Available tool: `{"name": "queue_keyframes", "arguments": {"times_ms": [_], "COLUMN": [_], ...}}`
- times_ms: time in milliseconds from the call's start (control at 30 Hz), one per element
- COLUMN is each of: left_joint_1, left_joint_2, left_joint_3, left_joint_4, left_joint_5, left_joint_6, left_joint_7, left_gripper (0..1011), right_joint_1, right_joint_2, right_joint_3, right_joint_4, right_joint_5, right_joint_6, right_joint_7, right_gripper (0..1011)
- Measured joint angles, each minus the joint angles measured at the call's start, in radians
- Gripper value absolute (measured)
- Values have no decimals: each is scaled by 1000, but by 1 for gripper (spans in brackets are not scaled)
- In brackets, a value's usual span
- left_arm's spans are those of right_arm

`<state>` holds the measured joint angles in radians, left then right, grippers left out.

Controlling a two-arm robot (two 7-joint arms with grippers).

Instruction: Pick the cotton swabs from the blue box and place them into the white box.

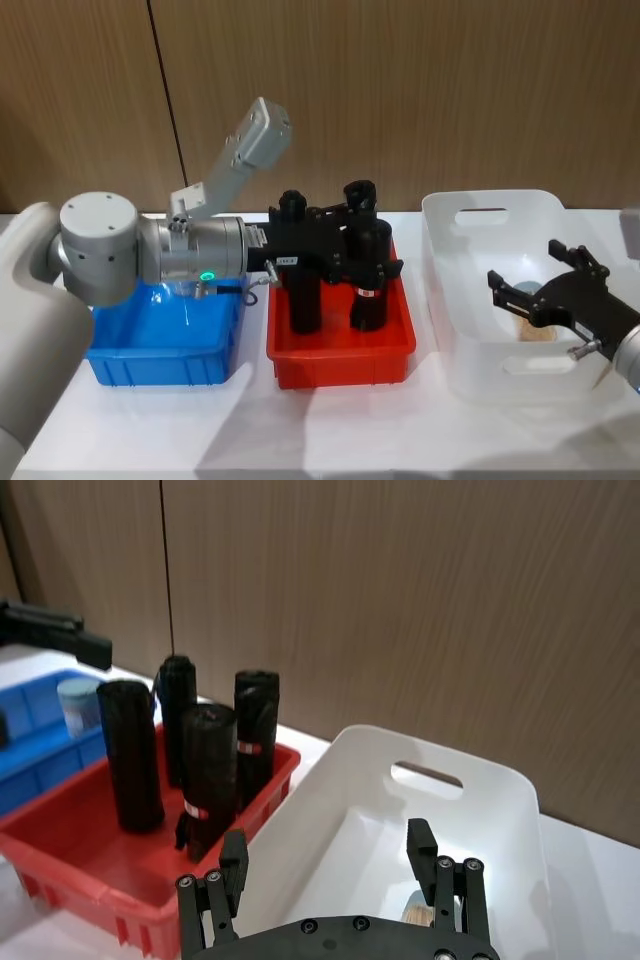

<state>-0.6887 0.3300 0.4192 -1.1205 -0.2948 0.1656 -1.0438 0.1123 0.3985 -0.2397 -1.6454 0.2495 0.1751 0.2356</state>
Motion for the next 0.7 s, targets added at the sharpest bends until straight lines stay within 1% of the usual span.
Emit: {"name": "queue_keyframes", "arguments": {"times_ms": [233,300,333,367,533,667,700], "left_joint_1": [44,51,60,60,91,114,122], "left_joint_2": [5,6,7,7,11,13,14], "left_joint_3": [4,4,5,5,8,10,10], "left_joint_4": [-49,-57,-68,-68,-103,-127,-137], "left_joint_5": [9,11,13,13,20,25,26], "left_joint_6": [-14,-17,-20,-20,-31,-39,-42], "left_joint_7": [99,118,139,139,210,260,281], "left_gripper": [1004,1004,1004,1004,1004,1004,1004], "right_joint_1": [-65,-85,-85,-95,-121,-126,-127], "right_joint_2": [-31,-41,-41,-46,-58,-61,-61], "right_joint_3": [8,10,10,11,14,15,15], "right_joint_4": [-62,-81,-81,-91,-116,-121,-121], "right_joint_5": [20,26,26,29,37,39,39], "right_joint_6": [-72,-94,-94,-105,-135,-140,-141], "right_joint_7": [-86,-113,-113,-127,-161,-168,-169], "right_gripper": [1002,1001,1002,1002,1002,1002,1002]}}
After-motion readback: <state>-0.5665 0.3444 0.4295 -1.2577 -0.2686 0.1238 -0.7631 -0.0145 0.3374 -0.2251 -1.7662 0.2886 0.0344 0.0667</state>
